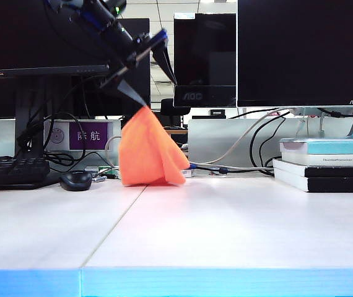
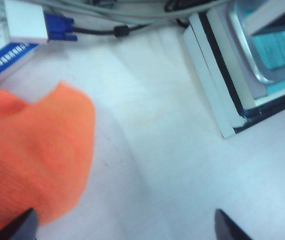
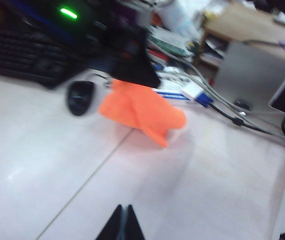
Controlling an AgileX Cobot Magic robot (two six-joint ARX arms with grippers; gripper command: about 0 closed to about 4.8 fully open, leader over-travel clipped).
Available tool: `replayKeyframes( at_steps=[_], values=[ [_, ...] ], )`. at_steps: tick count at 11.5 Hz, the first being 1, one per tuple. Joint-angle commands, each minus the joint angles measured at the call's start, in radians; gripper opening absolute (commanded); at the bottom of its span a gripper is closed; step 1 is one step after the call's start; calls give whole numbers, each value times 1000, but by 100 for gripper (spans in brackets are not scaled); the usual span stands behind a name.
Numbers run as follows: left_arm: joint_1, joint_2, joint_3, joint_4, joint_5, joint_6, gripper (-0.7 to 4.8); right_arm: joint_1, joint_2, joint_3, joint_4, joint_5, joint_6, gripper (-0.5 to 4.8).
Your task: Wipe the table from back to front using the rag.
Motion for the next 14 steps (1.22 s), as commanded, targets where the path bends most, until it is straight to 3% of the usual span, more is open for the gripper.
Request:
replayKeyframes(
  at_steps=[1, 2, 3, 6, 8, 10, 11, 13, 14],
  values=[
    [-1, -13, 64, -8, -2, 3, 369, -47, 52, 5, 115, -97, -2, -1],
    [-1, -13, 88, -8, -14, -3, 184, -53, 60, 5, 138, -105, -2, -1],
    [-1, -13, 123, -38, -42, 4, 92, -53, 61, 5, 171, -105, -3, -1],
    [-1, -13, 211, -122, -111, 30, 89, -53, 76, 5, 270, -109, -3, -1],
    [-8, -17, 222, -160, -62, 31, 89, -53, 93, 5, 306, -108, -2, -1],
    [-18, -17, 222, -171, -48, 103, 90, -53, 121, 5, 350, -114, -3, -1],
    [-29, -17, 222, -193, -89, 143, 90, -53, 137, 5, 373, -134, -3, -1],
    [-52, -17, 222, -248, -267, 219, 100, -54, 172, 5, 404, -156, -4, -1],
    [-58, -17, 222, -254, -297, 225, 233, -56, 191, 5, 401, -157, -4, -1]
  ],
)
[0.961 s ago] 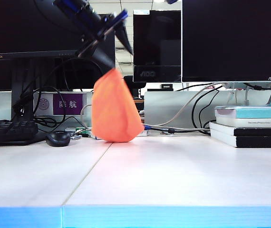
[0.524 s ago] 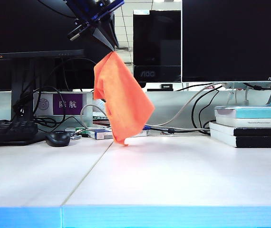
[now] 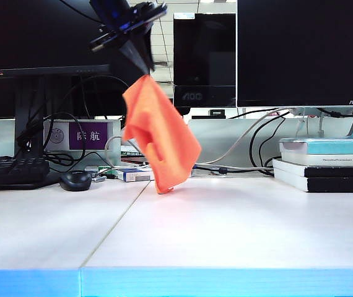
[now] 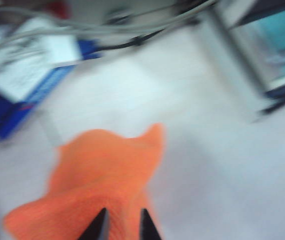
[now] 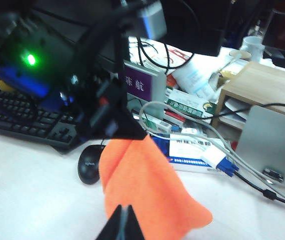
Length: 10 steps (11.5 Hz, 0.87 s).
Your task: Wipe the table from back to front using the rag.
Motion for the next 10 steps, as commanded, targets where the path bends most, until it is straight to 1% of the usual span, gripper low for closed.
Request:
replayKeyframes(
  at_steps=[1, 3, 4, 5, 6, 7, 8, 9, 10],
  values=[
    [-21, -11, 3, -10, -75, 29, 308, -8, 37, 5, 20, -6, -3, -1],
    [-26, -26, 5, -11, -71, 29, 313, -16, 89, 5, 27, -6, -3, -1],
    [-30, -27, 14, -15, -71, 29, 338, -24, 98, 5, 28, -18, -3, 0],
    [-31, -29, 48, -18, -72, 30, 479, -27, 121, 5, 39, -32, -3, 18],
    [-31, -29, 60, -18, -73, 29, 479, -34, 126, 5, 47, -37, -2, 26],
    [-31, -30, 97, -19, -74, 27, 479, -36, 146, 5, 92, -43, -3, 92],
    [-31, -30, 123, -22, -74, 24, 479, -37, 158, 5, 130, -43, -3, 138],
    [-31, -30, 132, -22, -71, 16, 479, -38, 164, 5, 154, -49, -3, 164],
    [-31, -34, 143, -23, -63, 7, 479, -45, 178, 5, 195, -70, -3, 220]
  ],
)
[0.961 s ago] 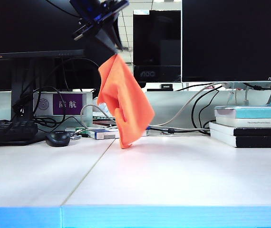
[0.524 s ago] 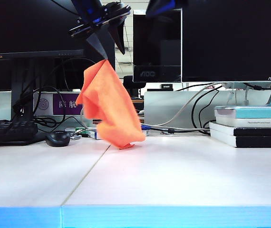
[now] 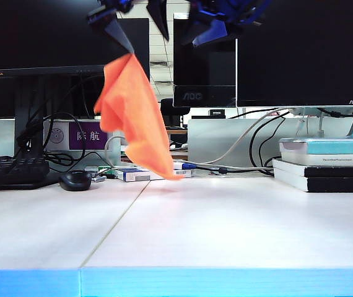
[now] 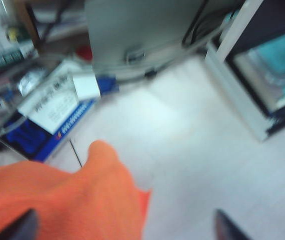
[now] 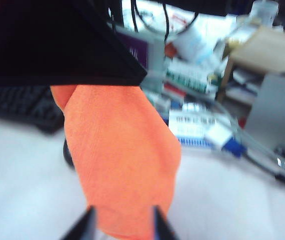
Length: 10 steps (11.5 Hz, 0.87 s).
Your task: Wipe the table from back to front using the rag.
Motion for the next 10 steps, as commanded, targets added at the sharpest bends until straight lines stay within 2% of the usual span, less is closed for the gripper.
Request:
replayKeyframes(
  at_steps=[1, 2, 4, 7, 10],
  values=[
    [-2, -16, 27, 3, 42, -46, 479, -10, 36, 5, 150, -71, -3, 285],
    [-2, -18, 27, -5, 103, -71, 479, -14, 63, 5, 209, -114, -3, 286],
    [-2, -18, 27, -26, 128, -72, 479, -19, 103, 5, 271, -189, 3, 285],
    [-2, -18, 27, -31, 192, -148, 479, -31, 175, 5, 357, -196, 61, 283],
    [-1, -18, 27, -19, 192, -192, 479, -31, 238, 5, 433, -180, 84, 273]
  ],
)
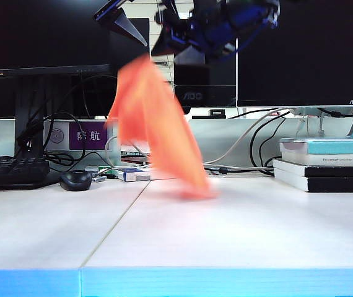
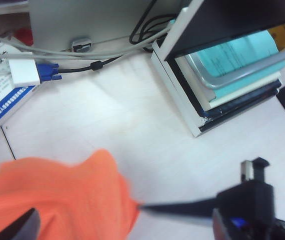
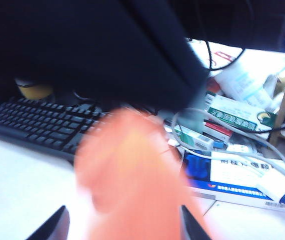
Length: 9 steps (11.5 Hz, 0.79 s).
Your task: Wipe the table from back to front using the rag.
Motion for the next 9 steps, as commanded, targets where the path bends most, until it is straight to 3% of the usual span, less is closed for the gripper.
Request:
replayKeyframes(
  at_steps=[1, 2, 3, 4, 5, 8, 9],
  values=[
    [-1, -12, 5, 22, 5, -35, 479, 0, 39, 5, 90, 12, 23, 272],
    [-1, -14, 5, 31, 5, -19, 445, 0, 26, 5, 89, 12, 22, 209],
    [-1, -27, 5, 41, 5, -19, 274, -3, -13, 6, 47, 12, 22, 30],
    [-1, -48, 5, 43, 5, -8, 82, -3, -71, 6, -19, 13, 19, -5],
    [-1, -140, 5, 43, -6, 37, -6, -11, -323, 5, -333, 148, 10, -5],
    [-1, -295, 5, 37, -6, 41, -5, -11, -581, 2, -584, 238, -84, -5],
    [-1, -421, 4, -3, -84, 76, -6, -11, -731, -138, -581, 253, -91, -5]
  ],
)
